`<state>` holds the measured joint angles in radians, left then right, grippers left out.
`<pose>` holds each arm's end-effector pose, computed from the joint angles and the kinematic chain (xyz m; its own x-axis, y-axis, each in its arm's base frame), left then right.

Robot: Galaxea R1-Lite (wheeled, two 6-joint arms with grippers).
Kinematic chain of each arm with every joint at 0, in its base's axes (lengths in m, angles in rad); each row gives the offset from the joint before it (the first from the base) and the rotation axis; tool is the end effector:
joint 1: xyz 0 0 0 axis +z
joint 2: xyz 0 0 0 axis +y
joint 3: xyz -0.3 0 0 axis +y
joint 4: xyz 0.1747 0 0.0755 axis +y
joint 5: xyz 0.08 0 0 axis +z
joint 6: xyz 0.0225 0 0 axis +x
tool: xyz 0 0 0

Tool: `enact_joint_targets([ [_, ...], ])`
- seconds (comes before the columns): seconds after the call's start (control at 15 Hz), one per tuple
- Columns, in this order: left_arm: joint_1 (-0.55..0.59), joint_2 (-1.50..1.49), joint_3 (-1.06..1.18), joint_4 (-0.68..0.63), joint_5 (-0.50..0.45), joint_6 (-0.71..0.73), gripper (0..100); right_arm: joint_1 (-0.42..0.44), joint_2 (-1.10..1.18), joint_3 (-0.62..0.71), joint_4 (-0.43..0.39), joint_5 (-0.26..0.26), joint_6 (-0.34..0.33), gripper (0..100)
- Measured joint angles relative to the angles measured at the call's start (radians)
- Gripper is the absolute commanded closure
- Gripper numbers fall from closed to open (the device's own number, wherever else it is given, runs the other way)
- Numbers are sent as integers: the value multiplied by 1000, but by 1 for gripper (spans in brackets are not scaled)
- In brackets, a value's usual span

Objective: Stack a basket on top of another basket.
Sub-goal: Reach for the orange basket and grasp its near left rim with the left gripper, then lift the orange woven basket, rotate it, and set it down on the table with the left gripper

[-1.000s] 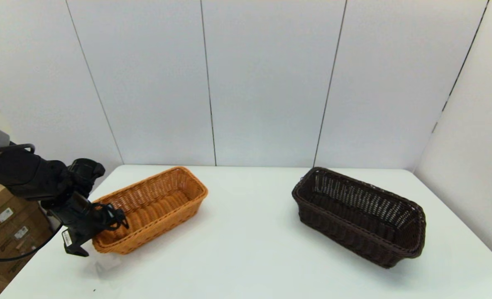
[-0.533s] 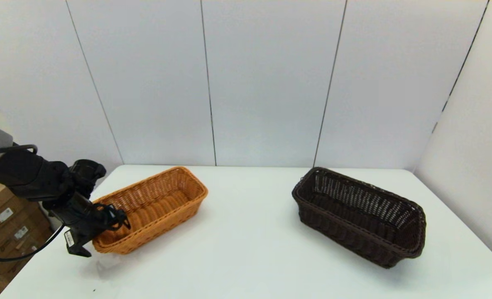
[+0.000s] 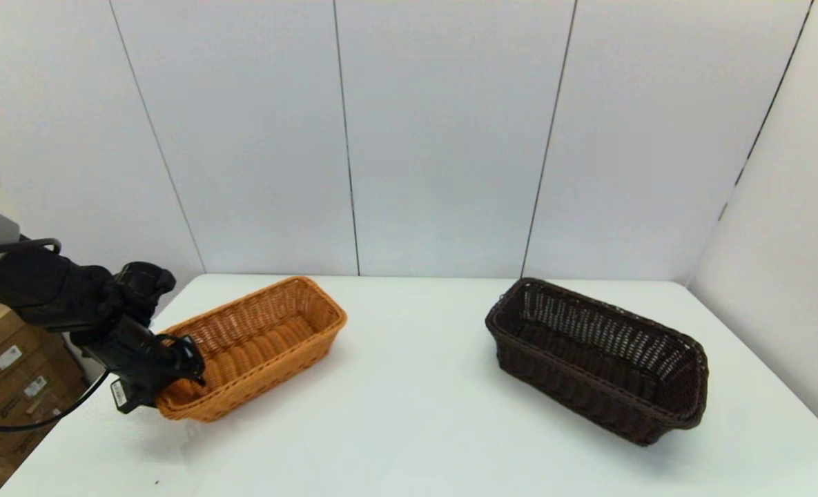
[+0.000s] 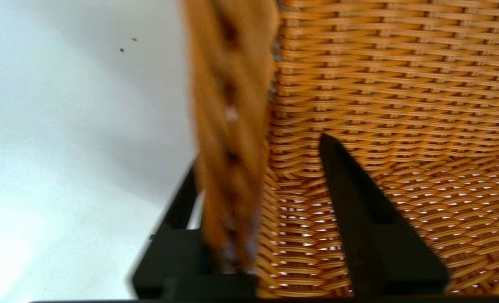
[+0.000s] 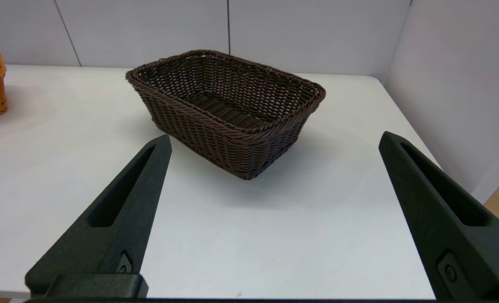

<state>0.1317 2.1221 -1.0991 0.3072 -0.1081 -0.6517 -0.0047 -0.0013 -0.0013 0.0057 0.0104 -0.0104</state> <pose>0.3344 0.0418 0.0463 0.2490 -0.0758 -0.9655 -0.6675 0.7089 -0.2278 -0.0230 0.0003 0.0752 1.0000 0.0057 -0.0031 -0.0057 0.9999 -0.0104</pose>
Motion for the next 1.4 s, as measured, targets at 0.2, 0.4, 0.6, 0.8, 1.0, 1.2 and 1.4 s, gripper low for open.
enact_joint_targets([
  [0.2, 0, 0, -1, -1, -2, 0, 100, 0, 0, 0, 0, 0, 0, 0],
  [0.4, 0, -3, 0, -1, -3, 0, 100, 0, 0, 0, 0, 0, 0, 0],
  [0.6, -1, -20, 2, 0, -38, -1, 100, 0, 0, 0, 0, 0, 0, 0],
  [0.8, -11, -77, 13, 6, -143, 1, 100, 0, 0, 0, 0, 0, 0, 0],
  [1.0, -66, -150, 38, 7, -177, 23, 100, 0, 0, 0, 0, -1, 0, 0],
  [1.2, -144, -227, 106, 0, -191, 117, 100, 0, 0, 0, 0, 0, 0, 0],
  [1.4, -191, -286, 163, -2, -267, 217, 100, 0, 0, 0, 0, 0, 0, 0],
])
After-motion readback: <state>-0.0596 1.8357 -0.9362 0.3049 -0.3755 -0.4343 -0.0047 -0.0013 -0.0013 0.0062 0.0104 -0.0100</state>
